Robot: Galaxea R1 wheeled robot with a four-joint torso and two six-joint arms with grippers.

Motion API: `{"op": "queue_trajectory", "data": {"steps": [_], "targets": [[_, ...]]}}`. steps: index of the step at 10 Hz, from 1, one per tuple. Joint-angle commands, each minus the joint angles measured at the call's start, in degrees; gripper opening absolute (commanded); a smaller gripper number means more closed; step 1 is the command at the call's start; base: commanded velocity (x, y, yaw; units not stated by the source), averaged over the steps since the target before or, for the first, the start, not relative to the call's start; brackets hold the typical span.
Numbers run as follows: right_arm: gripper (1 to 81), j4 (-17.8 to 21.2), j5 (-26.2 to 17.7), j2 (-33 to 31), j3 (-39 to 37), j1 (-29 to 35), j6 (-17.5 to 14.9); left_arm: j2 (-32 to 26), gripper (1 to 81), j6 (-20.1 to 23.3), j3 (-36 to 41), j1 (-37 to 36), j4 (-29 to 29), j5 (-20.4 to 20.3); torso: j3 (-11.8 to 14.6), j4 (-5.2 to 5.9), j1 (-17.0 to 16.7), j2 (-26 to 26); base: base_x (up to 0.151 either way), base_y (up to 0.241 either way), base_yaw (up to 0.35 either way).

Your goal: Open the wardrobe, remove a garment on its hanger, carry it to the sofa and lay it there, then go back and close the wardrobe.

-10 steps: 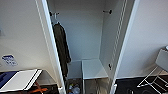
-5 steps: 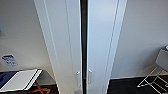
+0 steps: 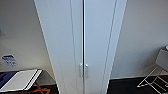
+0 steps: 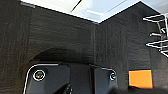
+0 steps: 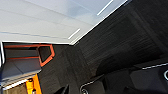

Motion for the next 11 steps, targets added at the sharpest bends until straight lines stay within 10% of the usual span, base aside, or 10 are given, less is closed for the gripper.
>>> {"op": "queue_trajectory", "data": {"steps": [1, 3, 11], "targets": [[81.1, -21.3, -4.5, 17.0, -23.5, -9.4, -0.6, 6.2, 81.1, 0.4, -8.5, 4.6, 9.4, -4.2, 0.0, 0.0, 0.0, 0.0, 0.0, 0.0, 0.0], [81.1, -27.5, -1.2, 21.1, -31.3, -15.8, -0.7, 10.7, 81.1, 0.5, -16.8, 7.8, 11.0, -4.5, 0.0, 0.0, 0.0, 0.0, 0.0, 0.0, 0.0], [81.1, -31.0, 4.4, 26.9, -39.7, -24.7, -0.8, 29.5, 81.1, 0.2, -41.7, 13.7, 11.9, -4.0, 0.1, 0.0, -0.1, -0.1, 0.0, 0.0, 0.0]]}}
